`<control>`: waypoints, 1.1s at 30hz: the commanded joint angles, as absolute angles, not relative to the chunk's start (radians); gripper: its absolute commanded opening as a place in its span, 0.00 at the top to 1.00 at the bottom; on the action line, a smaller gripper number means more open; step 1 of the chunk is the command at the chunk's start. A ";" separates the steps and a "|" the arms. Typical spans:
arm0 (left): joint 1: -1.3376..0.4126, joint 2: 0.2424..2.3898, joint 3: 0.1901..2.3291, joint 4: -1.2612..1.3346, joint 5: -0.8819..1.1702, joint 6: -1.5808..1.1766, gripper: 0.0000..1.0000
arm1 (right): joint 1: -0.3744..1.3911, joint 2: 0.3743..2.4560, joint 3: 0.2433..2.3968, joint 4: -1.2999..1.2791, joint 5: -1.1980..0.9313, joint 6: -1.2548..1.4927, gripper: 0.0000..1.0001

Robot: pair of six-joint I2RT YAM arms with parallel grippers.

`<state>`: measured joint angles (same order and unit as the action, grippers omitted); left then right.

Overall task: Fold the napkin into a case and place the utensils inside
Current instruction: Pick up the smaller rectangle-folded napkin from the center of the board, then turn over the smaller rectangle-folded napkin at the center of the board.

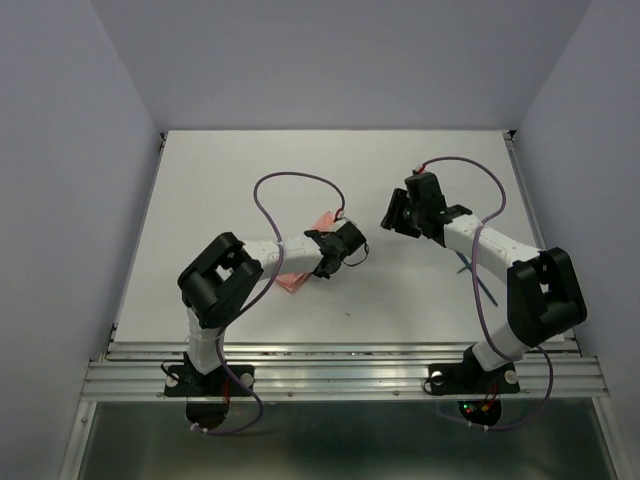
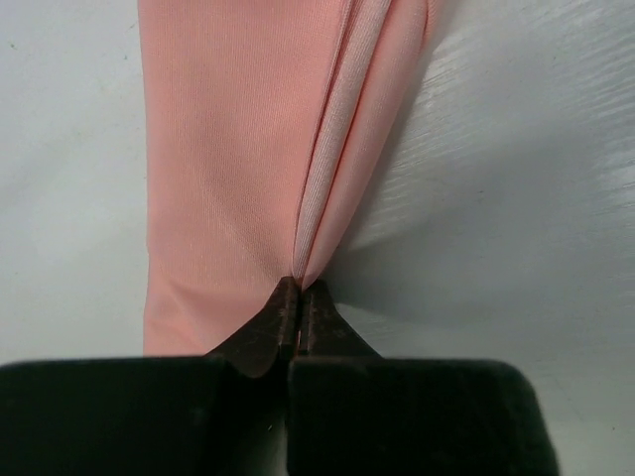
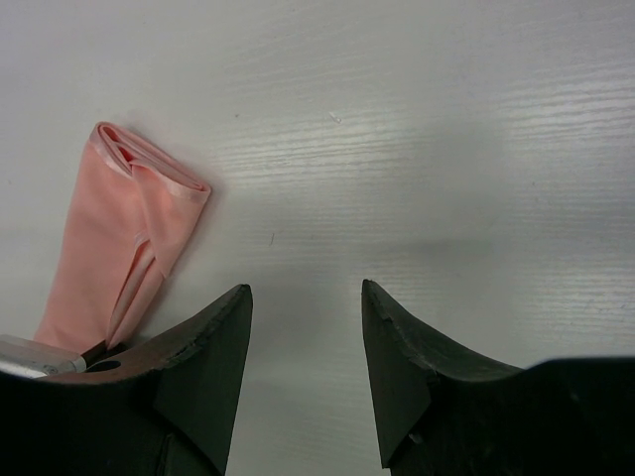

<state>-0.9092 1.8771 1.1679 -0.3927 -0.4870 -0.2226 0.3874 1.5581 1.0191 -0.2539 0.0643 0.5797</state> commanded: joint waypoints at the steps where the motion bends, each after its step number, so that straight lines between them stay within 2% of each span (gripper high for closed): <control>1: -0.913 1.887 1.216 -0.391 -0.405 -0.218 1.00 | 0.382 1.529 1.019 -0.232 0.089 0.572 0.46; 3: -0.905 1.875 1.248 -0.379 -0.344 -0.201 1.00 | 0.373 1.526 1.017 -0.232 0.080 0.575 0.46; 12: -0.789 1.842 1.419 -0.364 0.165 -0.135 1.00 | 0.273 1.467 0.996 -0.241 0.061 0.575 0.46; 20: -0.687 2.009 1.621 -0.411 0.590 -0.132 1.00 | 0.236 1.413 0.976 -0.256 0.060 0.586 0.46; 28: -0.595 2.091 1.605 -0.233 0.997 -0.319 1.00 | 0.218 1.341 0.973 -0.287 0.077 0.589 0.46; 33: -0.555 2.108 1.543 -0.045 1.112 -0.486 1.00 | 0.218 1.318 0.982 -0.304 0.090 0.588 0.46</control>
<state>-0.5873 2.1178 1.5715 -0.2420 0.9119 -0.3340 0.2241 1.3529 0.9672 -0.2882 0.0650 0.5812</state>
